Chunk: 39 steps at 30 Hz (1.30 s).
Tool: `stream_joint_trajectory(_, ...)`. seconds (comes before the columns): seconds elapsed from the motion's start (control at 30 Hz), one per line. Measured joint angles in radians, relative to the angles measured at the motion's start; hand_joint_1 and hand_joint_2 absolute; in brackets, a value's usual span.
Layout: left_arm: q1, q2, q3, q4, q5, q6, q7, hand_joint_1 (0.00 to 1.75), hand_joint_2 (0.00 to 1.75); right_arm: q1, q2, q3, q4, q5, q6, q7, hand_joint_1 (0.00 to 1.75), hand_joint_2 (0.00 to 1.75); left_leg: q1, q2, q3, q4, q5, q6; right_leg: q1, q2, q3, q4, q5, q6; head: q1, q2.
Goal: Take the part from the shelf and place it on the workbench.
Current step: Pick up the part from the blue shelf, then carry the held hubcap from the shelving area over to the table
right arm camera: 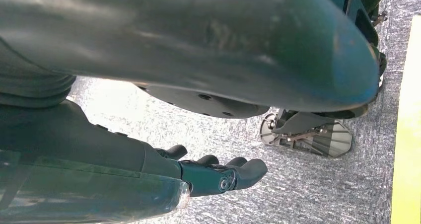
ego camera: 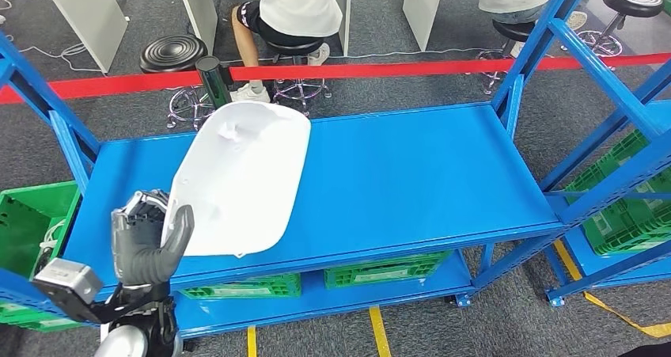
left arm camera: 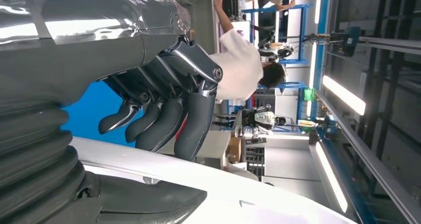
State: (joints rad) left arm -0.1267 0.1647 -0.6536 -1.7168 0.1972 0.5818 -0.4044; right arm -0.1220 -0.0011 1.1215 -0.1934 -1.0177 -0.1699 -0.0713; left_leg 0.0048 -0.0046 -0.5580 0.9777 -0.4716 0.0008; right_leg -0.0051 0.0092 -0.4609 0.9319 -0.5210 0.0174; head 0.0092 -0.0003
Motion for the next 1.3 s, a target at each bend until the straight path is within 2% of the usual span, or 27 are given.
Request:
stream_joint_trajectory(0.5, 0.001, 0.012, 0.003, -0.021, 0.0, 0.003, -0.001, 1.75, 1.75, 0.0, 0.0, 0.0, 0.0, 0.0, 0.002, 0.0, 0.0, 0.0, 0.0, 0.0, 0.0, 0.0, 0.0, 0.0, 0.0, 0.0, 0.0, 0.0, 0.0, 0.0, 0.0, 0.0)
stream_joint_trajectory(0.73, 0.017, 0.014, 0.025, -0.045, 0.011, 0.001, -0.051, 1.75, 1.75, 0.0, 0.0, 0.0, 0.0, 0.0, 0.002, -0.002, 0.0, 0.0, 0.0, 0.002, 0.0, 0.0, 0.0, 0.0, 0.0, 0.0, 0.0, 0.0, 0.0, 0.0, 0.0, 0.0)
stream_joint_trajectory(1.0, 0.045, 0.042, 0.064, -0.116, 0.019, -0.038, -0.07, 1.75, 1.75, 0.0, 0.0, 0.0, 0.0, -0.006, 0.004, -0.007, 0.0, 0.0, -0.001, 0.005, 0.0, 0.001, -0.001, 0.001, 0.0, 0.001, 0.0, -0.001, 0.0, 0.0, 0.0, 0.0)
stream_joint_trajectory(1.23, 0.081, 0.069, 0.104, -0.184, 0.066, -0.122, -0.138, 1.75, 1.75, 0.0, 0.001, 0.0, -0.001, -0.008, 0.006, -0.02, 0.0, 0.0, -0.007, 0.007, 0.001, -0.002, -0.002, 0.016, -0.007, 0.003, 0.003, -0.005, 0.001, 0.012, -0.003, 0.0)
stream_joint_trajectory(1.3, 0.087, 0.071, 0.114, -0.202, 0.073, -0.128, -0.146, 1.75, 1.75, 0.0, 0.002, 0.0, -0.001, -0.008, 0.005, -0.025, 0.0, 0.0, -0.002, 0.01, 0.006, -0.015, 0.007, 0.023, -0.006, 0.001, -0.007, 0.02, -0.023, 0.017, 0.0, 0.0)
